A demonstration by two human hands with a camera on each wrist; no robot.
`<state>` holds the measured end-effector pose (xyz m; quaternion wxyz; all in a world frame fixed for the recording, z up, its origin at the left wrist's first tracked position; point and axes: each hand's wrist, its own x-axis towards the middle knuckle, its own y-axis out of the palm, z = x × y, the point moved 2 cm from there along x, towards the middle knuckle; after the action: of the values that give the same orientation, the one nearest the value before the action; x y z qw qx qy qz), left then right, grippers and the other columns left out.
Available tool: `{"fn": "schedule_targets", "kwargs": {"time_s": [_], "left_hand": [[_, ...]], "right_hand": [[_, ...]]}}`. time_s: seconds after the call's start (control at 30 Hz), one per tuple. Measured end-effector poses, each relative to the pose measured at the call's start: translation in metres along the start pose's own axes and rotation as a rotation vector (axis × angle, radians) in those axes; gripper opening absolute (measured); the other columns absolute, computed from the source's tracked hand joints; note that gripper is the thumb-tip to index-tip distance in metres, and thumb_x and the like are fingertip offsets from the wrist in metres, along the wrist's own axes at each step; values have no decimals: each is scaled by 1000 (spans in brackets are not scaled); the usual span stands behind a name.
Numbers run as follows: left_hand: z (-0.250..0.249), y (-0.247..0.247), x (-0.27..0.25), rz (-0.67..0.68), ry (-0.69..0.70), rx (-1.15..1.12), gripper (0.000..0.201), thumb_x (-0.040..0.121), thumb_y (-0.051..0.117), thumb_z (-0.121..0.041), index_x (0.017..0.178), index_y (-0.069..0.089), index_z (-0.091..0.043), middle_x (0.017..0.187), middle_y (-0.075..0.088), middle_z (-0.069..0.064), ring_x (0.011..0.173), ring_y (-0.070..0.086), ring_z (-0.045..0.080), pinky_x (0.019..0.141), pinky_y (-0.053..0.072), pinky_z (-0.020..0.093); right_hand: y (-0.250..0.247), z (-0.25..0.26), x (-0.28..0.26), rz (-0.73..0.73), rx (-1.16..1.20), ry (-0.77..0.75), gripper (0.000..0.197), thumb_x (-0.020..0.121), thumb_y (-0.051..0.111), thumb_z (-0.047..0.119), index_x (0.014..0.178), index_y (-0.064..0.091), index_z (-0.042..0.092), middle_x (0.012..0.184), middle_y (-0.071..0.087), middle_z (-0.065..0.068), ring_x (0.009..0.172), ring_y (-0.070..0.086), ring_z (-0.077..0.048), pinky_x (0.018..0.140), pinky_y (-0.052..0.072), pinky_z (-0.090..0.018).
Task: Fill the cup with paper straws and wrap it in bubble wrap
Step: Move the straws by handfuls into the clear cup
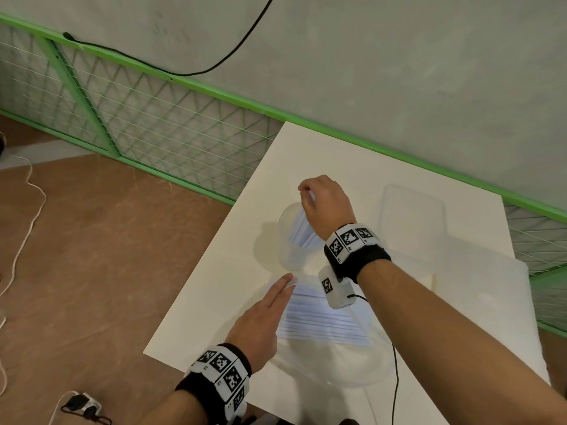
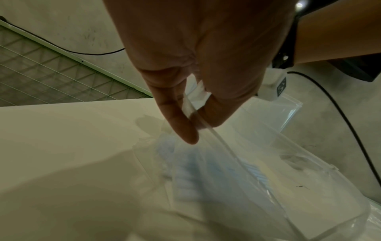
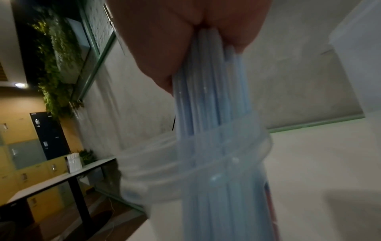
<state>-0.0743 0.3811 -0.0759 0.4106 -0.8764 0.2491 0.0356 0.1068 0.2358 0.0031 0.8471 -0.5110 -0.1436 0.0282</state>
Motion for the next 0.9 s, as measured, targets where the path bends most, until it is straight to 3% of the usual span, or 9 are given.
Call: {"fn": "schedule_targets", "kwargs": {"time_s": [0.13,0.27,0.37,0.47,0.53,0.6,0.67,0.77,0.9], "left_hand": [[-1,-3,0,-7,-2,-4,103,79,41,14,155,-6,-36,154,-23,-33,129,47,6,91,50,23],[-2,-5,-2,-13,-3,-3,102,79,42,13,155,-6,-36,155,-21,-32,126,48,4,85,48,15],[-2,-5,-3,-17,-8,-11,102,80,42,13,155,-5,-36,156,-20,-32,126,48,4,82,44,12],[-1,-5,-1,-13,-25,-5,102,79,42,12,155,-4,-37,155,-20,-33,119,54,7,83,50,20],[-1,-4,0,-6,-36,8,102,79,43,12,155,-4,-37,155,-21,-33,110,58,10,81,52,22],[-4,-4,0,4,-43,20,102,79,42,13,155,-4,-36,156,-20,-32,103,60,11,77,50,20],[-6,-4,1,12,-54,29,101,79,42,13,156,-4,-35,156,-22,-30,98,59,13,71,44,15],[-6,-3,3,12,-106,50,97,82,43,11,155,-4,-32,155,-16,-29,82,53,12,63,39,17],[-4,3,3,13,-36,-17,107,75,42,18,155,-5,-34,157,-19,-30,119,53,7,80,51,22]], "right_hand": [[8,-5,-5,197,-247,-32,29,102,43,24,123,61,14,128,56,-5,112,50,-28,91,44,-40],[4,-2,-2,146,-99,-37,27,101,47,20,123,62,13,125,59,-7,111,52,-29,92,44,-41],[2,-2,-3,173,-186,-50,31,102,45,24,129,58,17,132,56,-2,115,52,-27,93,43,-39],[0,0,-8,240,-355,-79,39,104,33,37,139,48,26,146,45,7,133,41,-22,106,29,-41],[-14,10,-15,142,-315,-83,40,103,30,40,137,48,29,149,42,10,141,31,-20,109,22,-44],[-31,27,-30,-18,-191,-150,34,96,38,23,123,59,22,133,57,2,126,48,-25,101,32,-44],[-38,42,-62,-98,-48,-241,30,80,44,7,100,65,15,100,67,-4,90,62,-30,78,49,-44],[-23,54,-131,104,-9,-294,22,76,45,5,86,57,20,78,63,0,65,60,-24,51,49,-35],[34,21,-201,527,-228,-75,36,82,55,0,116,57,14,111,59,-7,96,59,-30,70,50,-41]]}}
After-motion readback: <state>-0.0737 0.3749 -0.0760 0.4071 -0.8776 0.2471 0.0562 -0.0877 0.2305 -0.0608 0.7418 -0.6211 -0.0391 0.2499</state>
